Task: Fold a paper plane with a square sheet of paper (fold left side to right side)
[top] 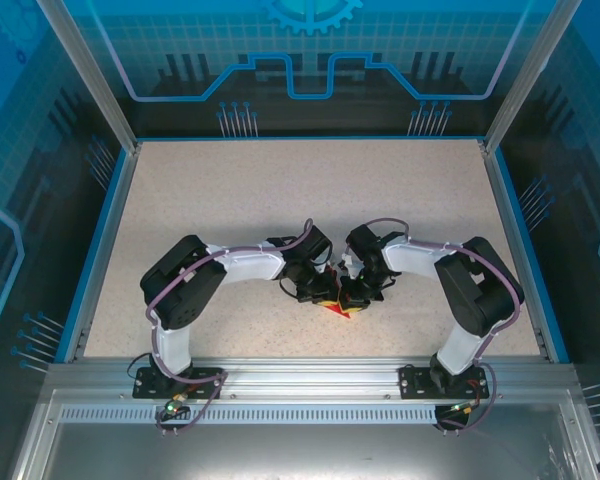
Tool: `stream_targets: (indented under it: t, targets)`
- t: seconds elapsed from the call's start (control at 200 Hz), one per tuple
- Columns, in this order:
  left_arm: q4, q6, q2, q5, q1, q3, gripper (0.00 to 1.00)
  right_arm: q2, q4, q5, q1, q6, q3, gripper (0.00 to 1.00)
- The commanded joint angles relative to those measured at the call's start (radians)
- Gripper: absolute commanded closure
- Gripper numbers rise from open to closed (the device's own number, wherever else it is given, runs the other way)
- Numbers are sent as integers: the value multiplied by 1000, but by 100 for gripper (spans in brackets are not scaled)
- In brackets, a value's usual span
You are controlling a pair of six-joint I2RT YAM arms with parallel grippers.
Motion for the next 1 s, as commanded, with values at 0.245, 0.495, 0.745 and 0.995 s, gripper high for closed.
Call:
stream_targets:
  t: [0.245,0.495,0.745,0.995]
  targets:
    - [-30,24,-16,-8,-16,-52,96,70,-31,120,15,8,-28,100]
    - [-18,26,-6,-25,-16,-36,96,70,-27,117,15,8,-30,100]
    - [-55,30,18,-107,-6,-18,96,66,-41,136,15,4,-31,100]
    - [-104,64,8,-169,43,-40,96,65,-55,158,15,1,-34,100]
